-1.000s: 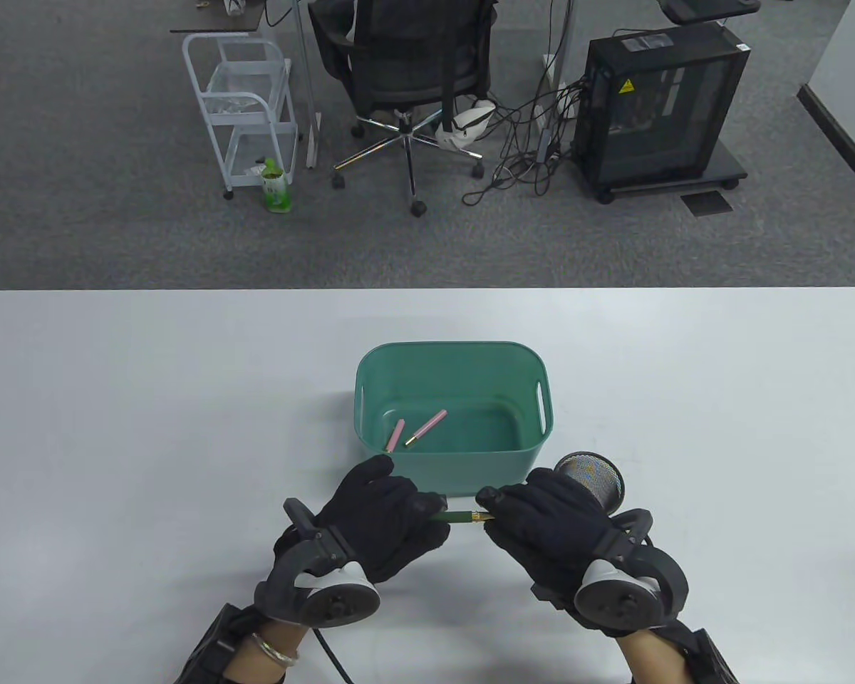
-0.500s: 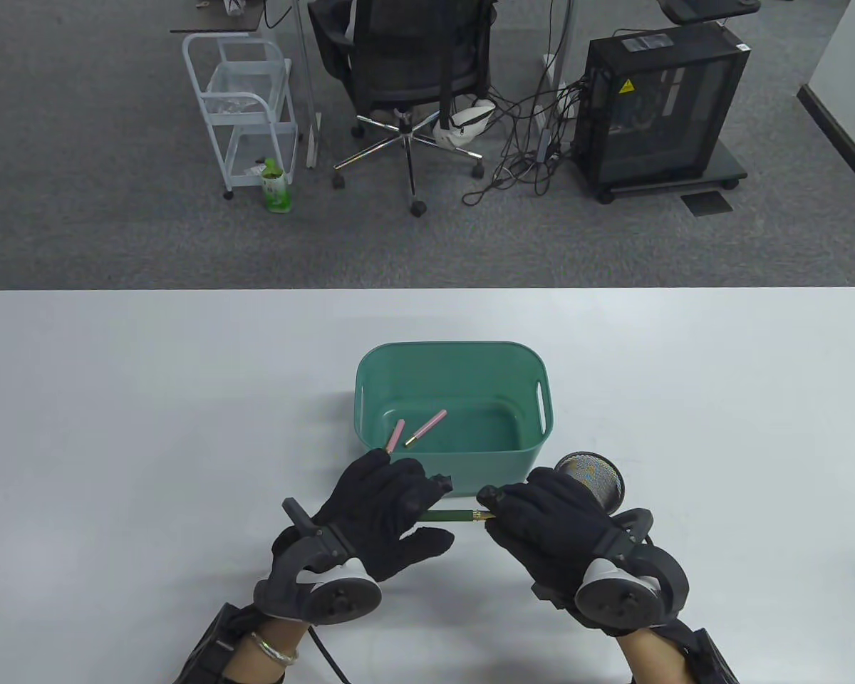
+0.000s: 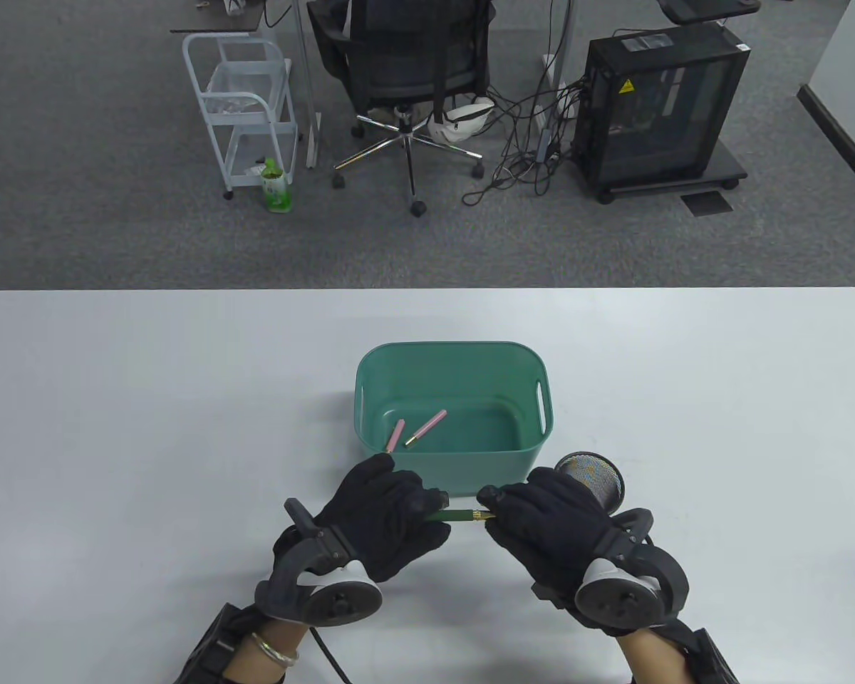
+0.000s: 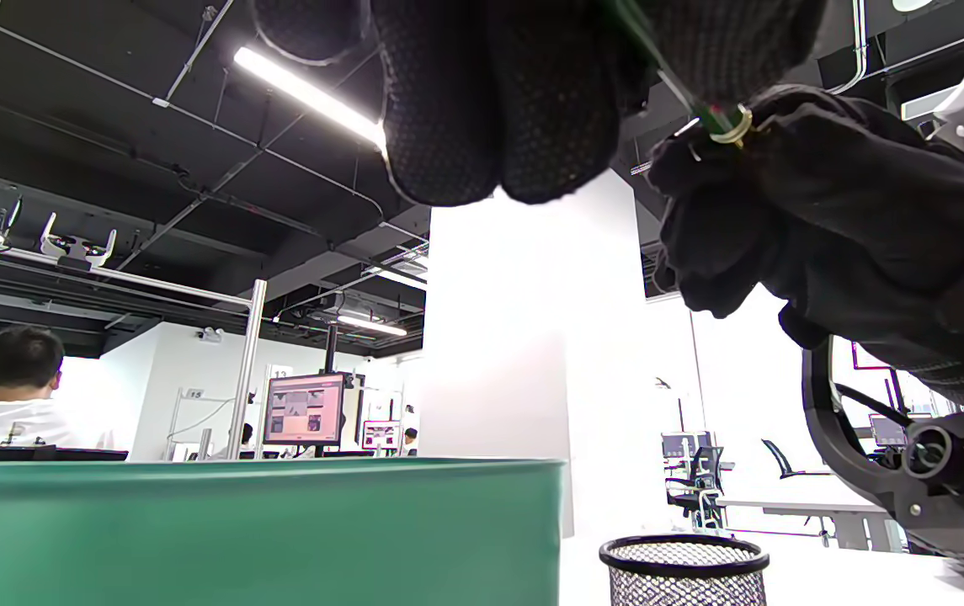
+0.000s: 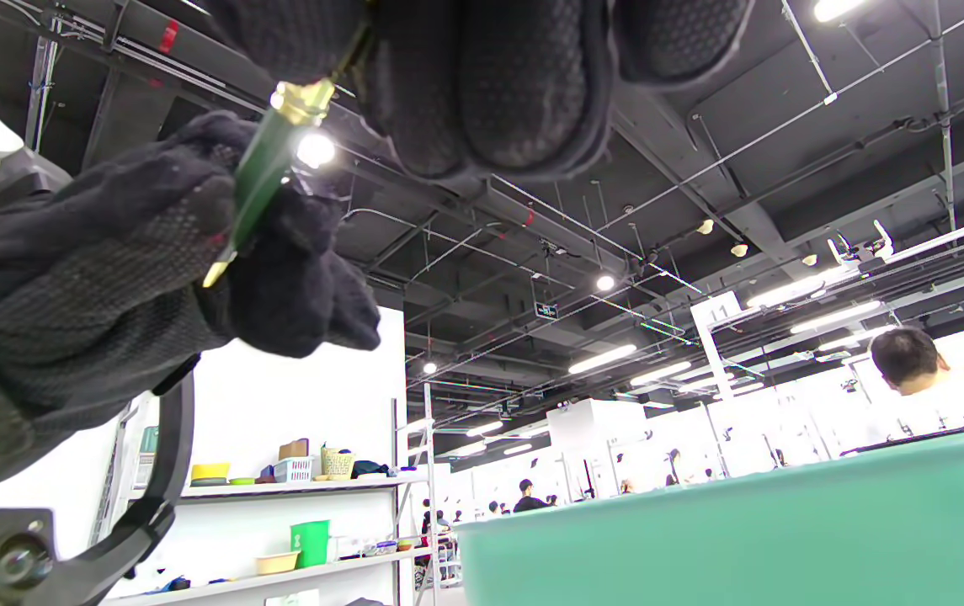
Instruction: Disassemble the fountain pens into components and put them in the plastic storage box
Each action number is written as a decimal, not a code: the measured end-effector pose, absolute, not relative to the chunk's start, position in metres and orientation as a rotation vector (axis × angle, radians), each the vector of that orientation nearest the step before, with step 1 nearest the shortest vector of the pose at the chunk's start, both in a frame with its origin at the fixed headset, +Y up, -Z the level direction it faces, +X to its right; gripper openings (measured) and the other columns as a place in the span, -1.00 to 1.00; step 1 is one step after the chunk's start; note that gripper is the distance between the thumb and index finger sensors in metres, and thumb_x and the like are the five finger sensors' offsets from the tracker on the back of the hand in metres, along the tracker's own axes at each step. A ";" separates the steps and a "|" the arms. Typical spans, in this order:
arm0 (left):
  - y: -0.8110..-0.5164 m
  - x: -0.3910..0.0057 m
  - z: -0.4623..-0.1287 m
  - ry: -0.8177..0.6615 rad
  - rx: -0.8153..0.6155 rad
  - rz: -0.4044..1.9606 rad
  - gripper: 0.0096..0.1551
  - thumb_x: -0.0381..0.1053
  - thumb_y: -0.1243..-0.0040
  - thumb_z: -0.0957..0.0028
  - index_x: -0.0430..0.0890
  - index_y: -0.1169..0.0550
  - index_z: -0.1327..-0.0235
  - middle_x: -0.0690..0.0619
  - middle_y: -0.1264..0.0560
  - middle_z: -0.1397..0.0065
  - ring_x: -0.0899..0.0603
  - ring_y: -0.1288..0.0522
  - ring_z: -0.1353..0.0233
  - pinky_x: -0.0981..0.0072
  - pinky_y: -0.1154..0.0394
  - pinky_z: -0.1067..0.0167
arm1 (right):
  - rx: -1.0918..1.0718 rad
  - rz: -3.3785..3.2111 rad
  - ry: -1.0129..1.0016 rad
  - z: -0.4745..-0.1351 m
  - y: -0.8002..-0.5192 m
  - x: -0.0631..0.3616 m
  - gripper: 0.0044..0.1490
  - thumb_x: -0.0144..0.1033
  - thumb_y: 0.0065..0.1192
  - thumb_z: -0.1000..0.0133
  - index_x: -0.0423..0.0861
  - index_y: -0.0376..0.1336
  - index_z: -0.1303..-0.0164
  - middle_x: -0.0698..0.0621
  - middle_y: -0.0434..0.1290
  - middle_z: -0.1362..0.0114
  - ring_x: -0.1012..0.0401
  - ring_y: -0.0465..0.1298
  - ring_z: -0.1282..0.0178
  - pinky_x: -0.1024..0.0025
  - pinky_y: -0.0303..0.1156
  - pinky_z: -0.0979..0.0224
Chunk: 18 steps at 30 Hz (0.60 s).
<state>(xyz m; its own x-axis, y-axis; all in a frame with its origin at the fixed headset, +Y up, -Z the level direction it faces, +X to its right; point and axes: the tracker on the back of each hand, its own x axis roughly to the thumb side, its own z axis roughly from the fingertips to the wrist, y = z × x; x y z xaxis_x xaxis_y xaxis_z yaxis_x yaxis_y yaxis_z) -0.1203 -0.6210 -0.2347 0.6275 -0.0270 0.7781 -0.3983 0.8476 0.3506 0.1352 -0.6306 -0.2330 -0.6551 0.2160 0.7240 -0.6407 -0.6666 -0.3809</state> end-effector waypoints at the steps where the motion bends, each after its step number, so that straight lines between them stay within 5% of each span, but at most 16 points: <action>1: -0.621 -0.120 -0.235 -0.877 0.530 0.226 -0.49 0.23 -0.04 -0.36 -0.12 -0.54 -0.29 0.14 -0.66 -0.11 -0.10 -0.62 -0.33 -0.16 -0.26 -0.59 | 0.899 2.315 -0.874 -0.233 -0.631 0.135 -0.49 0.00 0.15 -0.18 0.05 0.40 -0.26 0.07 0.55 -0.19 0.29 0.58 -0.10 0.15 0.35 -0.53; 18: -0.621 -0.120 -0.235 -0.879 0.534 0.234 -0.43 0.22 0.17 -0.40 -0.12 -0.64 -0.15 0.12 -0.73 0.06 -0.10 -0.69 -0.19 -0.15 -0.32 -0.54 | 0.905 2.314 -0.876 -0.233 -0.631 0.135 -0.49 0.00 0.15 -0.18 0.05 0.40 -0.26 0.07 0.55 -0.19 0.28 0.58 -0.10 0.15 0.35 -0.53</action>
<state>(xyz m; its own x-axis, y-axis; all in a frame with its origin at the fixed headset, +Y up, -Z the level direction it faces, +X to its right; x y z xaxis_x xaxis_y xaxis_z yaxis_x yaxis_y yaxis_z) -0.1204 -0.6211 -0.2354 0.6236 -0.0207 0.7815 -0.4069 0.8450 0.3470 0.1346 -0.6307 -0.2326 -0.6531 0.2123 0.7269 -0.6405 -0.6669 -0.3807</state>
